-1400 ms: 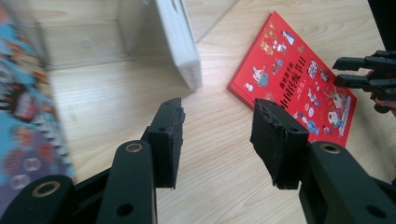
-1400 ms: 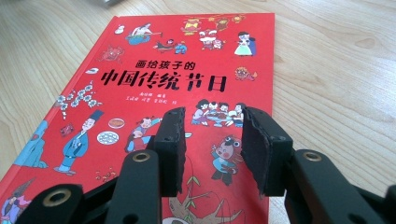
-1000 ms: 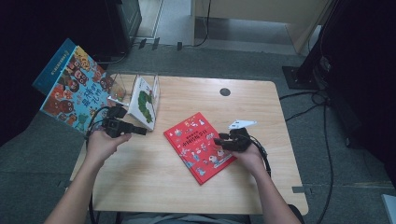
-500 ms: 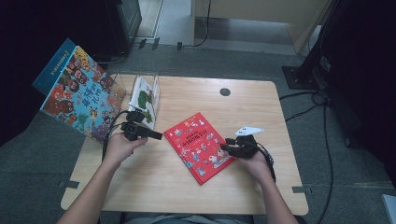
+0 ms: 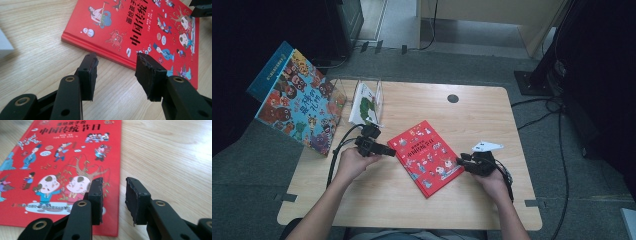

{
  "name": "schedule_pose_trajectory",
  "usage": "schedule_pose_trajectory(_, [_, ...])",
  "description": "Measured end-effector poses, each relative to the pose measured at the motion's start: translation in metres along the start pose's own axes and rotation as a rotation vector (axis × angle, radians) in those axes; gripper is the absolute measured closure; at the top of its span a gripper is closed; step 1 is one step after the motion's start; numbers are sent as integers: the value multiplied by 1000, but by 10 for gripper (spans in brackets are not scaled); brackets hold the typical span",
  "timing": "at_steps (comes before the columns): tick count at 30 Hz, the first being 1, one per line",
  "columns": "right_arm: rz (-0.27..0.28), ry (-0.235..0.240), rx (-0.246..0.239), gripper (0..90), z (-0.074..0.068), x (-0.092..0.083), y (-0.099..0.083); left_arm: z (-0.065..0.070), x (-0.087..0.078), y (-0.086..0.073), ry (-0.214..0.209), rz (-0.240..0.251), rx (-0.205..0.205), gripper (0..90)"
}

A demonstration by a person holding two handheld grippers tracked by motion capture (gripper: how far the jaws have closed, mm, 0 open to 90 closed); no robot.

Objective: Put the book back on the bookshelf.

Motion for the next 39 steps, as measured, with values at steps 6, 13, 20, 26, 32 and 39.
schedule_pose_trajectory(6, [12, -21, 27, 744, 9, -5, -1, -3, 10, -10, 11, 0, -27, 569])
schedule_pose_trajectory(13, [7, -57, 34, 800, 19, -7, -2, -6, 15, -17, 16, 18, -37, 765])
schedule_pose_trajectory(20, [-25, -66, 11, 816, 15, -1, -5, 0, 26, -18, -36, 28, -73, 820])
schedule_pose_trajectory(26, [-37, -45, -1, 840, 6, 0, -8, 5, 30, -17, -28, 41, -65, 844])
schedule_pose_trajectory(32, [-49, -7, -31, 852, -12, 8, -9, 8, 32, -15, -30, 52, -69, 839])
schedule_pose_trajectory(39, [-64, 11, -28, 892, -17, 9, -11, 4, 32, -15, -49, 66, -93, 839])
Point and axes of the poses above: each handheld gripper's, and its own axes: x roughly forward along the jaws, y roughly out of its top, z roughly to its right, the point moved 6 cm from there along x, roughly forward along the jaws, and after that the axes turned 13 degrees about x, right-handed, at the moved point
